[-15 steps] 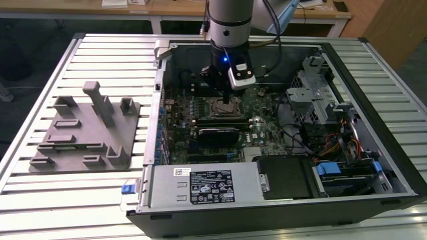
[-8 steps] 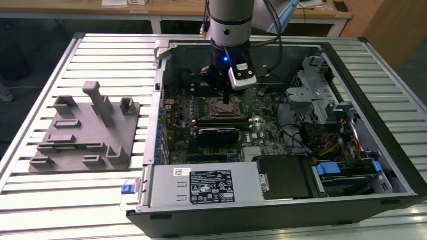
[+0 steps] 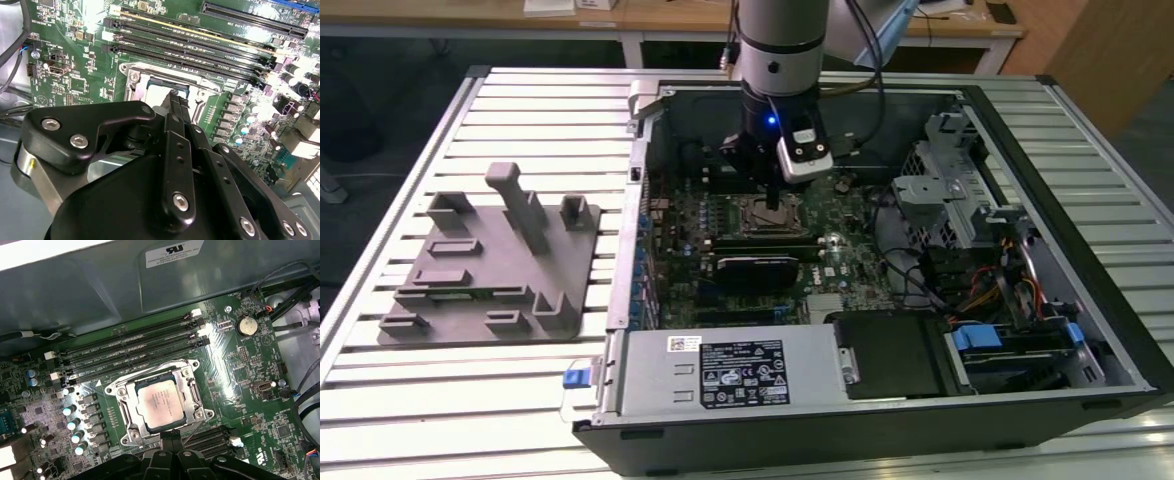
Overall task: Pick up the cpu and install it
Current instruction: 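Install the second cpu locking lever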
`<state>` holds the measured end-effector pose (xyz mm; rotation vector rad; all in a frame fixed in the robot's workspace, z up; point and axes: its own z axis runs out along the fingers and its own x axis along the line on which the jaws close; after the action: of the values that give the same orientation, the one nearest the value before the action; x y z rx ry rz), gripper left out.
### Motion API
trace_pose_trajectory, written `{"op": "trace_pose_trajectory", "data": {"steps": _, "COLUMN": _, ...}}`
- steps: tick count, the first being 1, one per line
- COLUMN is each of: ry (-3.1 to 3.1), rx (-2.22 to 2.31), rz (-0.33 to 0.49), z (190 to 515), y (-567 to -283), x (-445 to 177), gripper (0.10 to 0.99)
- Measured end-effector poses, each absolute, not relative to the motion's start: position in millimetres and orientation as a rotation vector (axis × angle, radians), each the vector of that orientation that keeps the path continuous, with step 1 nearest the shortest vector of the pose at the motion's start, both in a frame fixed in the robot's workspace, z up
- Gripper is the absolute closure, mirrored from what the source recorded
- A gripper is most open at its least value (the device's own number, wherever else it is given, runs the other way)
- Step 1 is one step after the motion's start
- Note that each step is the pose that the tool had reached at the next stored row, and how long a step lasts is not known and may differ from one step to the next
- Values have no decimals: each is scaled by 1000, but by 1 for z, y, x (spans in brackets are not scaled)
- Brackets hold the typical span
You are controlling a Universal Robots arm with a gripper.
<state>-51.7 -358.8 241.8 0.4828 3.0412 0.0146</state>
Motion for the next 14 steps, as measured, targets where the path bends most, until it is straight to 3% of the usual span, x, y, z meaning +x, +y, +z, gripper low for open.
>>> {"op": "trace_pose_trajectory", "data": {"steps": 14, "ry": 3046, "rx": 460, "rz": 26, "z": 237, "y": -375, "x": -56, "gripper": 980}}
